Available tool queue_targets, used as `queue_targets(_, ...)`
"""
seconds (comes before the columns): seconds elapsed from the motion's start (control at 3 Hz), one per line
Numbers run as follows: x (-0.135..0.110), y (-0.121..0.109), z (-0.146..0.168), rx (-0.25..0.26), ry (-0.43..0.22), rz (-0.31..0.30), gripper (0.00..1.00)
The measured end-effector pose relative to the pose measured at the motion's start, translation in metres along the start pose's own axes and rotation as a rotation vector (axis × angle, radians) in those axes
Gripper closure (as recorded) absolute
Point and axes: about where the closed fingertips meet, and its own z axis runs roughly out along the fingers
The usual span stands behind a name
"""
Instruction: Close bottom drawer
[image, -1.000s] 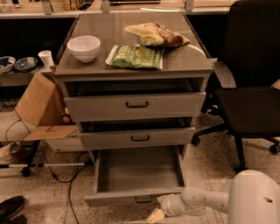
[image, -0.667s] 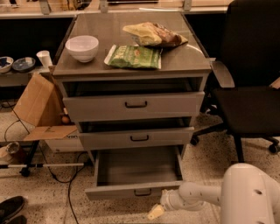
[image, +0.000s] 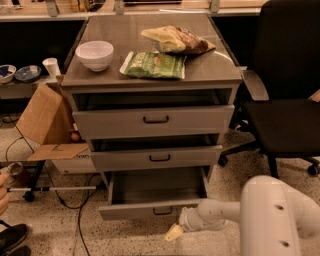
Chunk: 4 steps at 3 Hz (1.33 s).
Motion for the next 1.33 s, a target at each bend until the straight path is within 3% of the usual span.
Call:
queue_targets(0.33, -0.009, -0.008, 0.002, 0.023, 0.014, -0.018, 0.19)
queue_targets(1.33, -0.064, -0.067, 0.026, 0.178, 0.122, -0.109, 0.89)
